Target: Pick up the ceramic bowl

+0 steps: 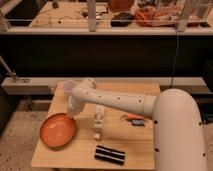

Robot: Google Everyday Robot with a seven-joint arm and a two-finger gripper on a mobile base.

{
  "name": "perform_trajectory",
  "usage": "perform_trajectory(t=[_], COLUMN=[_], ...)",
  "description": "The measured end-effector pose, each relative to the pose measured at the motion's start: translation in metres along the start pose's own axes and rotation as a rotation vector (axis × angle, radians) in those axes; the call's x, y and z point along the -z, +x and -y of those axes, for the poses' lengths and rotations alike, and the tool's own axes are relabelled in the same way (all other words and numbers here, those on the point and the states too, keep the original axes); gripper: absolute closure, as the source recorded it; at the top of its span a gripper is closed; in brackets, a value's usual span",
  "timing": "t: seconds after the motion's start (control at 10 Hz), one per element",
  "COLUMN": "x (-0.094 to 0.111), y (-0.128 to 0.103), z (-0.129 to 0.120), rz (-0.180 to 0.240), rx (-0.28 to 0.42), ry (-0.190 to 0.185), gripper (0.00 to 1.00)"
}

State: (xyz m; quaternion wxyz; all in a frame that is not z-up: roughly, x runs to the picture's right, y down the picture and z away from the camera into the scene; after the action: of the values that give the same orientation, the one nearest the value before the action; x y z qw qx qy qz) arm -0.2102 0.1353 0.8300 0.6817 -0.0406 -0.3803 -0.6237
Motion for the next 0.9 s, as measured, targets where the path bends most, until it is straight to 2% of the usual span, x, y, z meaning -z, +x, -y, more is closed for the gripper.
perform_trajectory(t=[0.8,0.9], x=[0.0013,0.0012], y=[-0.0012,-0.0012], z=[-0.0022,-0.0029], rz=[-0.014,-0.016], rx=[0.009,0.01], ry=[0.008,0.01], gripper=[0.96,0.91])
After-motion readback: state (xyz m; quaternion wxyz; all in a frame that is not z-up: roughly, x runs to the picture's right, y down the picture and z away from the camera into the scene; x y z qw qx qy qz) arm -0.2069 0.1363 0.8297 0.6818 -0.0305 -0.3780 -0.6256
